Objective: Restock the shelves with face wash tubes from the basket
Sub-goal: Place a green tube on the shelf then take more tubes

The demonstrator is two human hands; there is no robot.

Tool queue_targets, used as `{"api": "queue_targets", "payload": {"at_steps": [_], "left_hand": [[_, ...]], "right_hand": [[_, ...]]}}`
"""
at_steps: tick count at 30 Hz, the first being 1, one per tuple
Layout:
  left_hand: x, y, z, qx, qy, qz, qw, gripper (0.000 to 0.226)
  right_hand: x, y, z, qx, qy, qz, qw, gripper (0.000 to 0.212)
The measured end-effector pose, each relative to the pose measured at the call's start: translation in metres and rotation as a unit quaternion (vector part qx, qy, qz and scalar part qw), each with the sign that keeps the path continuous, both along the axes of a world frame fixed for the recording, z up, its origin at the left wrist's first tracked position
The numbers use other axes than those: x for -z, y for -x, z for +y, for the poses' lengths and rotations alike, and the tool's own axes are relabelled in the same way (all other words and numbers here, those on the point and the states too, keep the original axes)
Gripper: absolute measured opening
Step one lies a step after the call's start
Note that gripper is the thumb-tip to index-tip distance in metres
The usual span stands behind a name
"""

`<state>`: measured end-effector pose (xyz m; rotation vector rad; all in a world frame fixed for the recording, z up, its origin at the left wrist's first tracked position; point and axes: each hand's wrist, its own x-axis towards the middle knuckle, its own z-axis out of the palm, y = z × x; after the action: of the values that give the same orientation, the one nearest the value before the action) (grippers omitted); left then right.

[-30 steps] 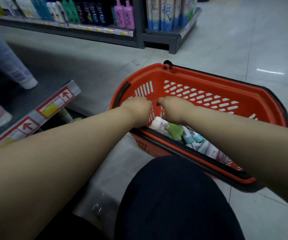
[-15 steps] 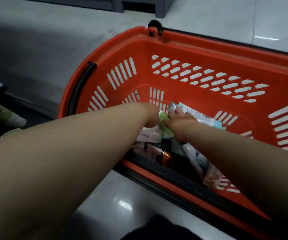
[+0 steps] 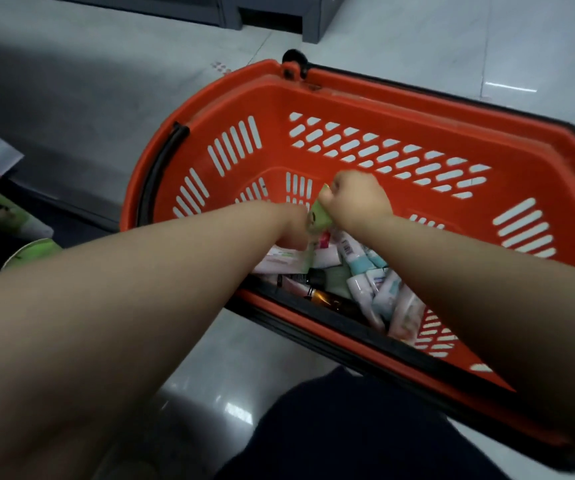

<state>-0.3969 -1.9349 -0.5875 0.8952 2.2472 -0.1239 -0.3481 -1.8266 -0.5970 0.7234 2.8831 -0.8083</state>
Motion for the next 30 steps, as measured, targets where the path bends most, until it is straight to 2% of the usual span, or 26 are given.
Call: {"api": "queue_targets", "payload": {"at_steps": [2,4,7,10,12,14,15,20,22,25,27,30], "left_hand": [[-0.021,-0.012,-0.006,-0.021,-0.095,-0.003,0.995,0.036],[-0.036,-0.019,-0.019,-0.084,-0.192,0.017,0.978,0.019],[-0.056,-0.027,-0.046,-0.209,-0.333,0.071,0.917,0.017],[-0.083,-0.042,-0.072,-0.290,-0.457,0.126,0.832,0.017],[-0.100,-0.046,-0.092,-0.343,-0.506,0.153,0.777,0.020],[-0.118,-0.048,-0.118,-0.381,-0.531,0.172,0.737,0.021],[-0.126,-0.048,-0.133,-0.389,-0.535,0.182,0.727,0.022],[-0.150,-0.059,-0.208,-0.361,-0.509,0.241,0.744,0.018],[-0.150,-0.061,-0.232,-0.365,-0.487,0.260,0.750,0.014],[-0.147,-0.059,-0.257,-0.393,-0.472,0.251,0.748,0.013],[-0.141,-0.055,-0.268,-0.403,-0.444,0.255,0.759,0.018],[-0.128,-0.043,-0.281,-0.372,-0.376,0.268,0.805,0.023]], "right_hand": [[-0.029,0.001,-0.010,0.058,0.084,0.060,0.993,0.029],[-0.055,0.000,-0.024,0.077,0.150,0.093,0.981,0.035],[-0.092,0.001,-0.053,0.059,0.239,0.125,0.961,0.038],[-0.125,0.003,-0.084,-0.002,0.195,0.162,0.967,0.028],[-0.145,0.002,-0.104,-0.031,0.165,0.204,0.964,0.021],[-0.159,0.000,-0.125,-0.068,0.169,0.229,0.956,0.030],[-0.166,-0.002,-0.137,-0.092,0.168,0.230,0.954,0.034],[-0.182,-0.010,-0.197,-0.194,0.221,0.199,0.935,0.037],[-0.180,-0.008,-0.218,-0.214,0.212,0.195,0.933,0.041],[-0.172,0.000,-0.241,-0.230,0.149,0.194,0.942,0.038],[-0.164,0.006,-0.249,-0.243,0.090,0.192,0.947,0.035],[-0.149,0.017,-0.251,-0.278,-0.014,0.151,0.949,0.035]]}}
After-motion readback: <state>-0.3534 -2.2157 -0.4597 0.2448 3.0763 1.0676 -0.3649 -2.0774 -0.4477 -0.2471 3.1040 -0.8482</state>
